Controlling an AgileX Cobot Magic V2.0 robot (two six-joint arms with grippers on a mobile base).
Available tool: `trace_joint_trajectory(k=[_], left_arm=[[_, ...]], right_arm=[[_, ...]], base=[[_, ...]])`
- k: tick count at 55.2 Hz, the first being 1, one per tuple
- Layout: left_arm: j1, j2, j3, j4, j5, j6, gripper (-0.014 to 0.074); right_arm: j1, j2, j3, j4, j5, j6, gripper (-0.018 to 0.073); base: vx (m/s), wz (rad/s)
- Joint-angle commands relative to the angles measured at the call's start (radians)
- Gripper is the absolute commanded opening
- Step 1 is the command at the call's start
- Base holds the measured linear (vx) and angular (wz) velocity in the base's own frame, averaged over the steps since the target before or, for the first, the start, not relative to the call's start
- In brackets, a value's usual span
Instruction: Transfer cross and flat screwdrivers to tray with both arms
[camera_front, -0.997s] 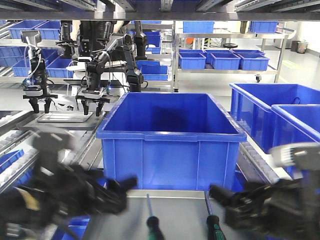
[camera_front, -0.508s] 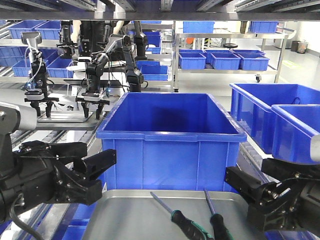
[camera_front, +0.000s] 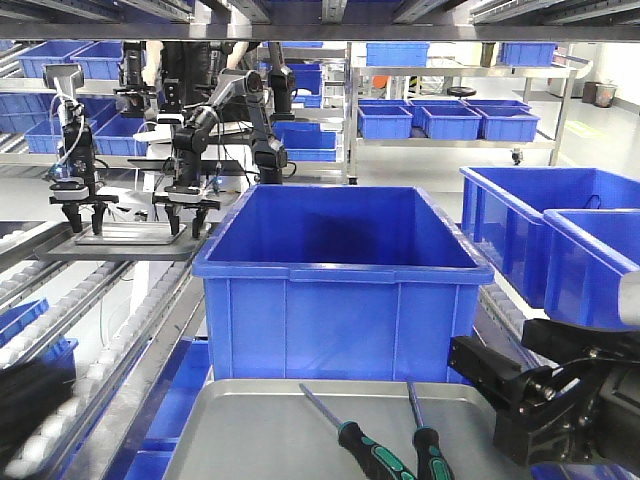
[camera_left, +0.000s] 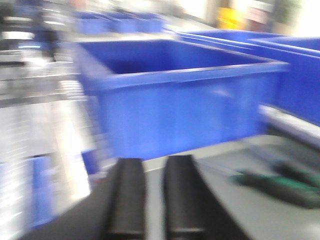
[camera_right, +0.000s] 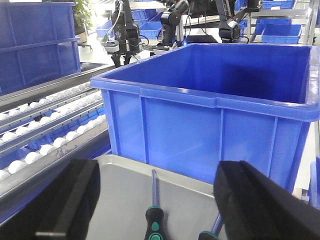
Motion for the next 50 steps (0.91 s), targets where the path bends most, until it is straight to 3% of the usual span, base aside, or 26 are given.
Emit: trace_joint_trajectory(k=[1, 6, 15, 27, 50], left_arm=[[0.084, -0.109, 0.056, 0.0, -0.086, -0.007, 0.0072], [0.17, -0.242, 0.161, 0.002, -0.086, -0.007, -0.0009], [0.267, -0.473, 0.332, 0.027, -0.086, -0.007, -0.0007], [0.279, -0.748, 0.516, 0.027, -0.085, -0.007, -0.0006], [0.278, -0.724, 0.531, 0.024, -0.023, -0.007, -0.0006]], right_arm=[[-0.006, -0.011, -0.038, -0.007, -0.073, -0.01, 0.0552], [-0.006, -0.011, -0.038, -0.007, -0.073, -0.01, 0.0552], [-0.006, -0.011, -0.038, -0.007, -0.073, -0.01, 0.0552], [-0.006, -0.011, -0.038, -0.007, -0.073, -0.01, 0.0552], [-0.006, -0.009, -0.038, -0.006, -0.074, -0.01, 0.0552]], base=[[0.0, 0.0], [0.0, 0.0], [0.0, 0.0], [0.0, 0.0], [0.0, 0.0]])
